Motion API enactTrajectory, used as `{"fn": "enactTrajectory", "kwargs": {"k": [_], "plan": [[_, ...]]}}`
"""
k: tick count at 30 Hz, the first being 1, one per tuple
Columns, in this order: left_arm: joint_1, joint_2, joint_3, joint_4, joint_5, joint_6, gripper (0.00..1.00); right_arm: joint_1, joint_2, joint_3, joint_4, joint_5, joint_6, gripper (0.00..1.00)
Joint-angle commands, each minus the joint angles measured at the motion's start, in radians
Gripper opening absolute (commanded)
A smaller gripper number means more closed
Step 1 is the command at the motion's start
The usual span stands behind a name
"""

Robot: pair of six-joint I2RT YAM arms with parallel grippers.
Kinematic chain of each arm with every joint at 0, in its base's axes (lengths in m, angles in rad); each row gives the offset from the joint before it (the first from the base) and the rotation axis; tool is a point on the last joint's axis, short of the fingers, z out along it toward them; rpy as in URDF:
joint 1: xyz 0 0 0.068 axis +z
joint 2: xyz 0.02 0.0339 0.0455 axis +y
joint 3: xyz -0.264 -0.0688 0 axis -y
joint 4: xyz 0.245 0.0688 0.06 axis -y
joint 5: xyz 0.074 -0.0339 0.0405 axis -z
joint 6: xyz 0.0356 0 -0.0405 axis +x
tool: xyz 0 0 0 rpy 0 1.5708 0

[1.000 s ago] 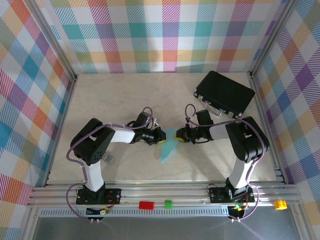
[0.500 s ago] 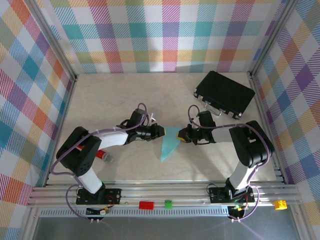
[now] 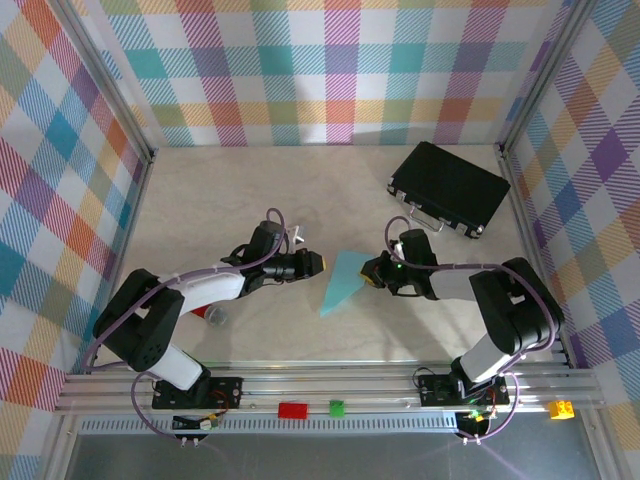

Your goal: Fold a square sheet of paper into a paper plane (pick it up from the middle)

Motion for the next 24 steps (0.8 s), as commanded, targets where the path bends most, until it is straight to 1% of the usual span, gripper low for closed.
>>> {"fn": "enactTrajectory", "kwargs": {"k": [1, 6, 11, 14, 18, 24], "plan": [[-0.019, -0.042, -0.010, -0.013, -0.022, 0.054, 0.22, 0.012, -0.034, -0.023, 0.034, 0.051, 0.057, 0.00], [-0.073, -0.074, -0.005, -0.122, -0.118, 0.155, 0.26, 0.028, -0.041, -0.021, 0.029, 0.063, 0.090, 0.00], [-0.159, -0.098, 0.017, -0.248, -0.229, 0.270, 0.32, 0.051, -0.039, -0.016, 0.030, 0.083, 0.112, 0.00], [-0.204, -0.106, 0.020, -0.287, -0.288, 0.327, 0.37, 0.059, -0.033, -0.007, 0.030, 0.092, 0.125, 0.00], [-0.285, -0.088, 0.055, -0.361, -0.401, 0.415, 0.39, 0.065, -0.018, 0.010, 0.028, 0.082, 0.133, 0.00], [-0.384, -0.021, 0.102, -0.417, -0.505, 0.490, 0.42, 0.074, -0.019, 0.029, 0.015, 0.086, 0.141, 0.00]]}}
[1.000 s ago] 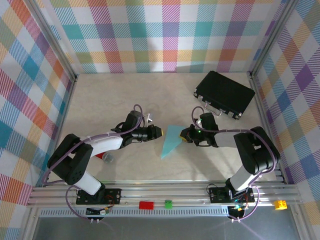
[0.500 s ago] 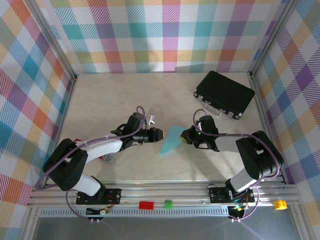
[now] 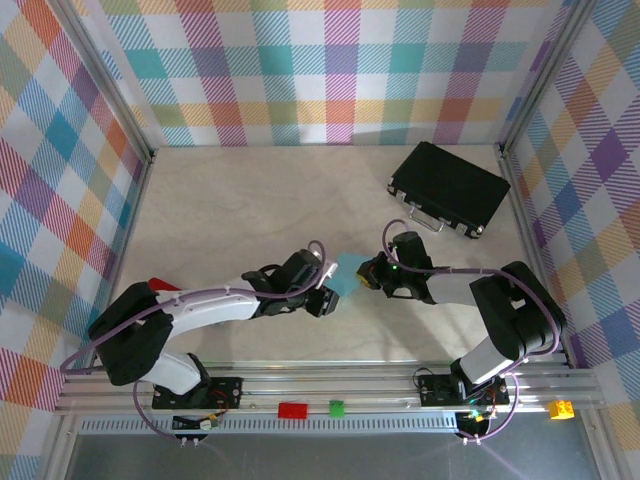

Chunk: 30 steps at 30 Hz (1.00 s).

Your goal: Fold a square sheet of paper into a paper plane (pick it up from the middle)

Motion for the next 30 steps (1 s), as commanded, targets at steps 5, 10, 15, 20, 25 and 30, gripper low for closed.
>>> {"fn": "enactTrajectory", "kwargs": {"k": [5, 10, 15, 20, 25, 30], "plan": [[-0.105, 0.132, 0.107, -0.131, -0.221, 0.101, 0.43, 0.010, 0.003, 0.032, 0.000, 0.005, 0.016, 0.00], [-0.152, 0.208, 0.157, -0.196, -0.366, 0.099, 0.43, 0.011, -0.003, 0.032, -0.005, 0.009, 0.017, 0.00], [-0.166, 0.222, 0.158, -0.183, -0.418, 0.092, 0.43, 0.011, -0.002, 0.035, -0.006, 0.007, 0.018, 0.00], [-0.180, 0.237, 0.155, -0.171, -0.450, 0.096, 0.43, 0.011, 0.002, 0.038, -0.001, 0.003, 0.020, 0.00], [-0.191, 0.242, 0.159, -0.172, -0.463, 0.104, 0.42, 0.011, 0.002, 0.036, -0.001, 0.001, 0.021, 0.00], [-0.192, 0.254, 0.161, -0.133, -0.483, 0.107, 0.42, 0.011, 0.002, 0.037, 0.000, 0.000, 0.023, 0.00]]}}
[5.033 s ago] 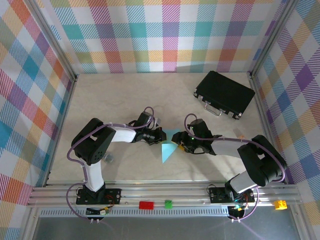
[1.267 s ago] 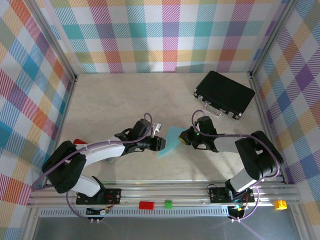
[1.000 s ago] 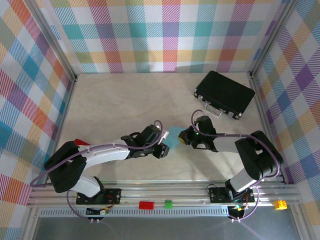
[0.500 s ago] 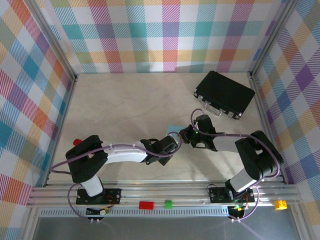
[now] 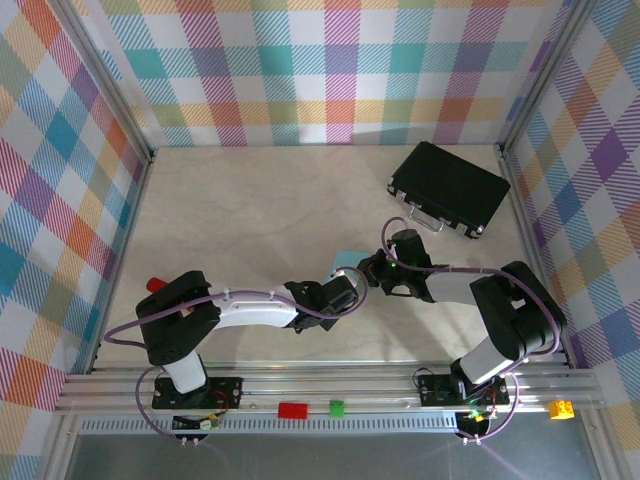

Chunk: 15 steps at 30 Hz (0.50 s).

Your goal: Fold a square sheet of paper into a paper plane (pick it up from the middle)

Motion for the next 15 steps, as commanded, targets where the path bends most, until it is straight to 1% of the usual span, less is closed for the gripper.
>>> {"fn": "enactTrajectory", "kwargs": {"k": [1, 9, 15], "plan": [[-0.013, 0.022, 0.030, 0.009, -0.038, 0.018, 0.41, 0.006, 0.002, 0.022, 0.000, -0.004, 0.016, 0.00], [-0.013, 0.035, 0.039, 0.021, -0.059, 0.026, 0.37, 0.006, 0.004, 0.018, 0.004, -0.003, 0.019, 0.00], [-0.014, 0.029, 0.038, 0.037, -0.064, 0.030, 0.37, 0.006, 0.007, 0.014, 0.006, -0.004, 0.019, 0.00]]}}
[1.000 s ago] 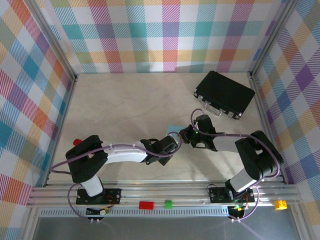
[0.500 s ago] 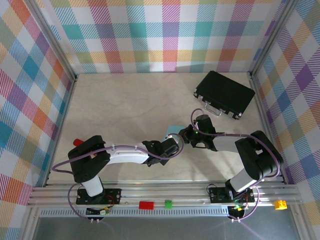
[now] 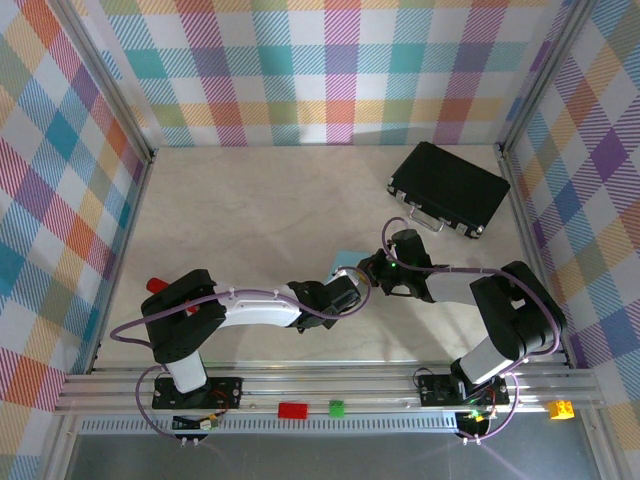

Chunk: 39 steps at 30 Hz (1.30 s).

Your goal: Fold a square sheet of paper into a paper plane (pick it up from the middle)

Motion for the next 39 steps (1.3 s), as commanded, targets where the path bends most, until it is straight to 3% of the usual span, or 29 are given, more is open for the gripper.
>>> {"fn": "enactTrajectory", "kwargs": {"k": [1, 27, 39], "plan": [[-0.014, 0.002, 0.025, 0.018, -0.021, 0.015, 0.37, 0.006, 0.006, 0.014, 0.006, -0.004, 0.006, 0.00], [-0.014, 0.020, 0.038, 0.012, -0.020, 0.023, 0.25, 0.006, 0.013, 0.010, 0.014, -0.004, 0.009, 0.00], [-0.014, 0.012, 0.032, 0.024, -0.004, 0.018, 0.29, 0.006, 0.019, 0.009, 0.017, -0.003, 0.009, 0.00]]}}
